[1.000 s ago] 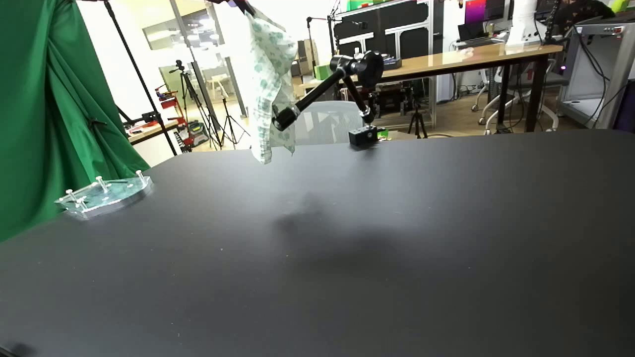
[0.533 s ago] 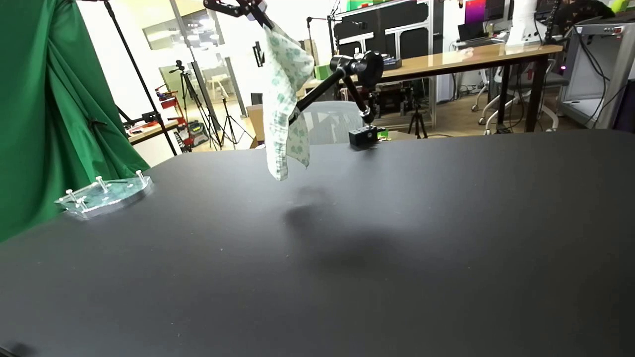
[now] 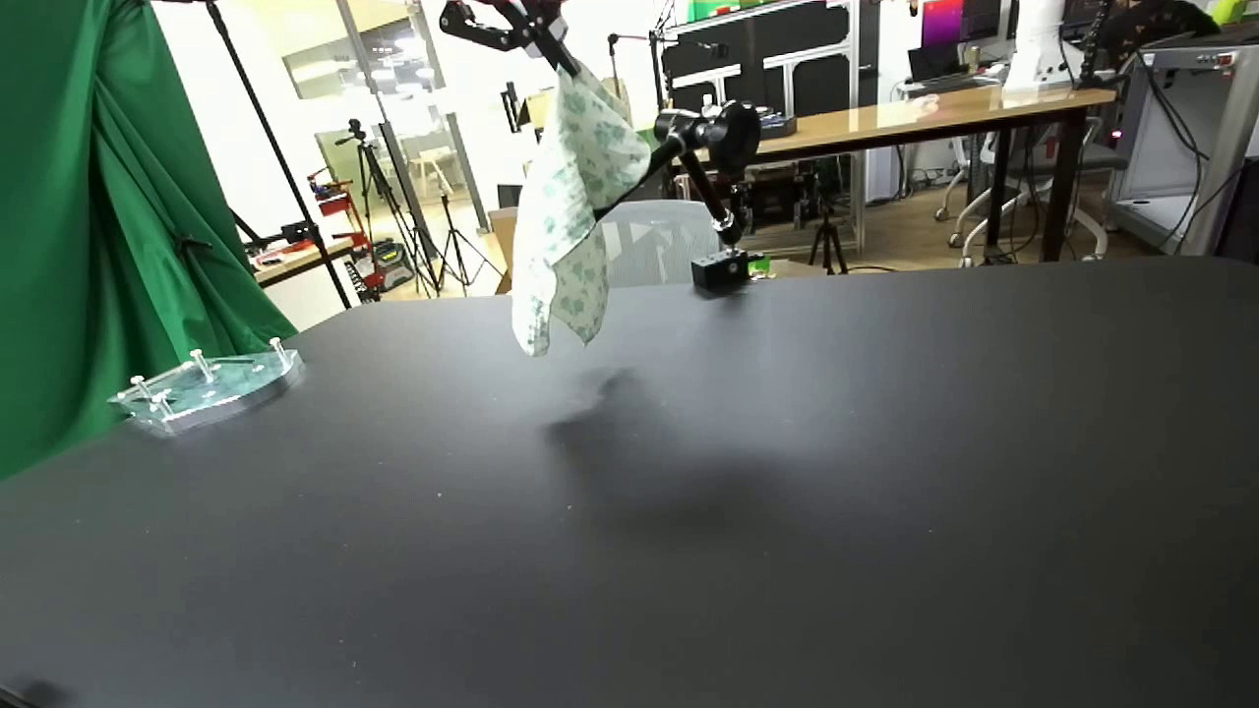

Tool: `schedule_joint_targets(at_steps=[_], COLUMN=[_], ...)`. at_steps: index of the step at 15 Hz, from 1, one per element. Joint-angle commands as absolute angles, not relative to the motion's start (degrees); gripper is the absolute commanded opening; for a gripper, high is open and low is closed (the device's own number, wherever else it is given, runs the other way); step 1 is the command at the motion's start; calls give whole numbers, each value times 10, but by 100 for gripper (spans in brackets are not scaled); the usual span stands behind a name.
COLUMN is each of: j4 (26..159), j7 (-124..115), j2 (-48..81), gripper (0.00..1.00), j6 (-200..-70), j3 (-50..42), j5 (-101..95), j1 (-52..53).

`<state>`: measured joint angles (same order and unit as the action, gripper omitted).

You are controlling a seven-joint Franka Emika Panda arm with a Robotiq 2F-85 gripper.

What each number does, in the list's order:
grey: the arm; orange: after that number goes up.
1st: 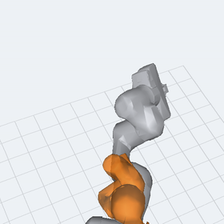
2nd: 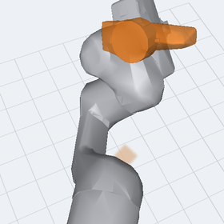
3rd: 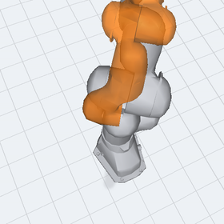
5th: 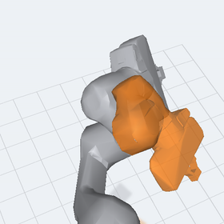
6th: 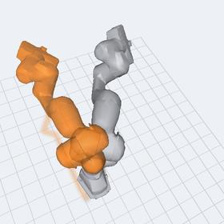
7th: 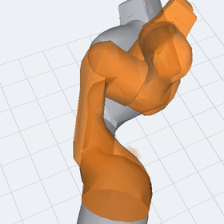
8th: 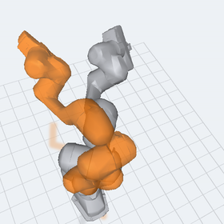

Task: Hang the white cloth on the black stand

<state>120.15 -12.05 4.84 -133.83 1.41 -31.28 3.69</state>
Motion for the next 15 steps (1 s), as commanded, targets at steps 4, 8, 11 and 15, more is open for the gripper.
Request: schedule_joint_targets(at_steps=[4,8,11,15], j4=[1210,1222,1244,1293], j7=[-118,-107,-65,1], j2=[51,46,35,5], gripper=[46,74,94,100], j6=[-1320,-1335,-1363,-1434], j3=[4,2,5,8], j5=[-312,-318,-336,-395], j1=[31,30,31,34])
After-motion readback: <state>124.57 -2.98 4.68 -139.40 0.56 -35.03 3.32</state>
